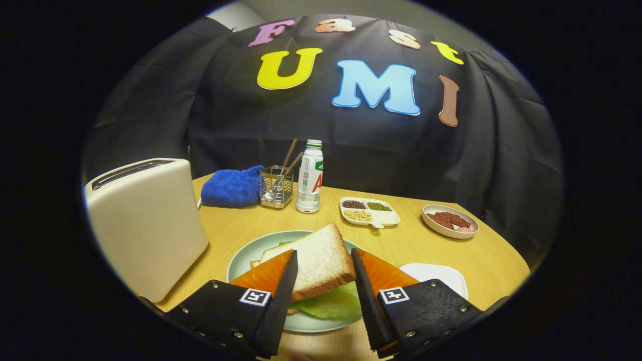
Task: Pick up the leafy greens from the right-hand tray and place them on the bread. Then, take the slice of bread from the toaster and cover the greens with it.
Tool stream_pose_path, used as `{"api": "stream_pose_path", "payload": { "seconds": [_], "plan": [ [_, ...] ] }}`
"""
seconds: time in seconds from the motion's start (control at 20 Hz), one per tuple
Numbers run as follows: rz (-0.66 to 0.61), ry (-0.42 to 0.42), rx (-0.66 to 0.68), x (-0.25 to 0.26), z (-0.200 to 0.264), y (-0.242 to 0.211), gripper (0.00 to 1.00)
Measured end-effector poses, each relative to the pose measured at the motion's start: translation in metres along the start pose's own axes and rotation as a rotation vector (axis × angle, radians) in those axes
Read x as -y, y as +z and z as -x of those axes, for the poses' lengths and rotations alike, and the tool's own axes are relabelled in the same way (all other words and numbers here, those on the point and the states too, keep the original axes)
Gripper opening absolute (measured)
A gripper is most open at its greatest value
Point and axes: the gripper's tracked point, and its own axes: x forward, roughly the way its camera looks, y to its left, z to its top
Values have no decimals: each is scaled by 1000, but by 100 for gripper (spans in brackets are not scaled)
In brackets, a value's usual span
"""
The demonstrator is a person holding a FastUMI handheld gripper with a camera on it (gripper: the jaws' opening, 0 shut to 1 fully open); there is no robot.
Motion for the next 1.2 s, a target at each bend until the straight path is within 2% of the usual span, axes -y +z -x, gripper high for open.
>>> {"api": "stream_pose_path", "payload": {
  "seconds": [0.05, 0.15, 0.25, 0.65, 0.95, 1.2],
  "plan": [
    [-2, -4, 17, 2, 0, 3, 65],
    [0, -36, 41, 11, 2, 8, 72],
    [-24, -32, 60, 13, 3, 13, 79],
    [-108, -40, 227, 50, 34, 56, 79],
    [-122, -67, 298, 97, 52, 72, 79],
    [-112, -8, 283, 121, 64, 62, 79]
  ]
}}
